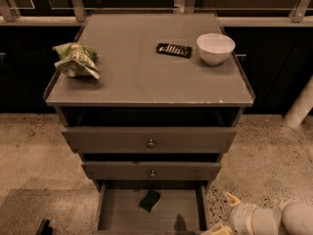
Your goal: Pick sponge from bottom drawer and place on counter
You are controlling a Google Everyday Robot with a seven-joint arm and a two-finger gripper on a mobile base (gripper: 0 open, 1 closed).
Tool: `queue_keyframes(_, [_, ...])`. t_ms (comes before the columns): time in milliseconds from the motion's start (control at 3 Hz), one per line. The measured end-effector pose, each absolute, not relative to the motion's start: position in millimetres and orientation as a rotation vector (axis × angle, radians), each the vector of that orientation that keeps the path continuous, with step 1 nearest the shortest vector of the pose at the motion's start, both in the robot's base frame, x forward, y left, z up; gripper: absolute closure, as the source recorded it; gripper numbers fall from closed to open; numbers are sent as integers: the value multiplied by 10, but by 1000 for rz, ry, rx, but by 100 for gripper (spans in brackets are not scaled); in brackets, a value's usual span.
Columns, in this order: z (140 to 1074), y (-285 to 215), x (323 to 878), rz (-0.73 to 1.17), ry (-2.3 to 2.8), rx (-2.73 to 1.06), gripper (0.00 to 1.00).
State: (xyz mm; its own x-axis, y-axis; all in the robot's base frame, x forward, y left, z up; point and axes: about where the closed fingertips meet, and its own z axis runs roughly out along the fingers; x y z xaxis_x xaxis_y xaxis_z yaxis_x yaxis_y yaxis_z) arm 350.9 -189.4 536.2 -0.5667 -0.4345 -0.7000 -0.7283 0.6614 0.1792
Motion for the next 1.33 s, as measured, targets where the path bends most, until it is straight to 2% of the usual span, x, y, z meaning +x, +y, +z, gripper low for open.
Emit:
queue_keyframes(667, [4995, -1493, 4167, 699, 2109, -897, 0])
queue_keyframes(1333, [4951, -1517, 4129, 655, 2119, -840, 0])
